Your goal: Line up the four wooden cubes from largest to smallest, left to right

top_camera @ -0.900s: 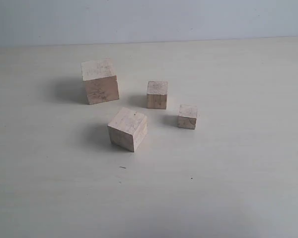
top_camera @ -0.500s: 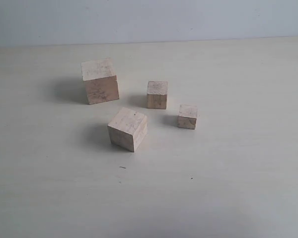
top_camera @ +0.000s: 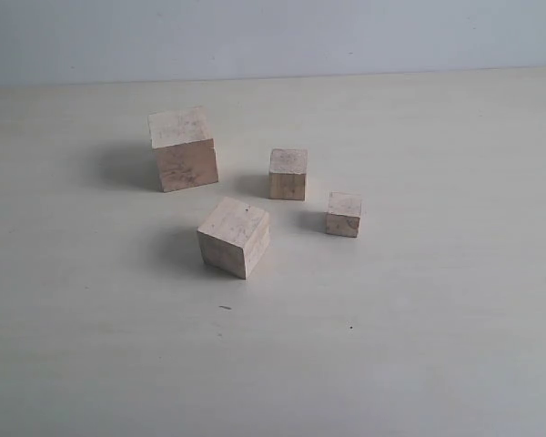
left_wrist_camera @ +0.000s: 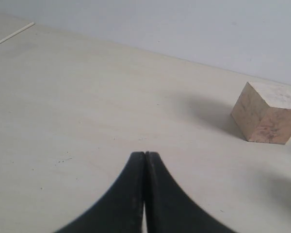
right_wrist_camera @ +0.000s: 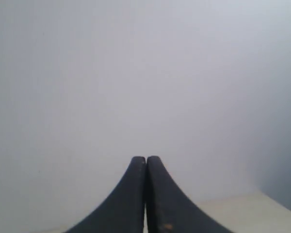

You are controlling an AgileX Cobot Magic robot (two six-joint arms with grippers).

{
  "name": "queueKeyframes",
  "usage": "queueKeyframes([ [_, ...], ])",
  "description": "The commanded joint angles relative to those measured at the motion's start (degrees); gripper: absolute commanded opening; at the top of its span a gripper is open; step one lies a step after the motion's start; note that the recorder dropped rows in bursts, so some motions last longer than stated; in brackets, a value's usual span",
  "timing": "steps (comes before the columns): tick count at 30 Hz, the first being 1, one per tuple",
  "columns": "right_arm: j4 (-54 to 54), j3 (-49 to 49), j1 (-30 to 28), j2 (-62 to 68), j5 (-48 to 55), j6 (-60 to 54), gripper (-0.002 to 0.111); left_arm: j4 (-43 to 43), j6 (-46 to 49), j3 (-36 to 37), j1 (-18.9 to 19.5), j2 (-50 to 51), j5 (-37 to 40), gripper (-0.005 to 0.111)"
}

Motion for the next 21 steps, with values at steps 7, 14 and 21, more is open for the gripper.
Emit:
queueKeyframes([
  [7,0.1,-7.0,-0.3,1.7,-9.7,7.4,0.0,-0.5,0.0,0.2,0.0,-0.3,-0.1,0.0],
  [14,-0.2,-24.9,-0.3,19.8,0.4,17.0,0.0,-0.5,0.0,0.2,0.0,-0.3,-0.1,0.0],
  [21,-0.2,-42.0,10.7,41.8,14.7,18.2,0.0,-0.5,0.0,0.2,0.0,-0.3,-0.1,0.0],
])
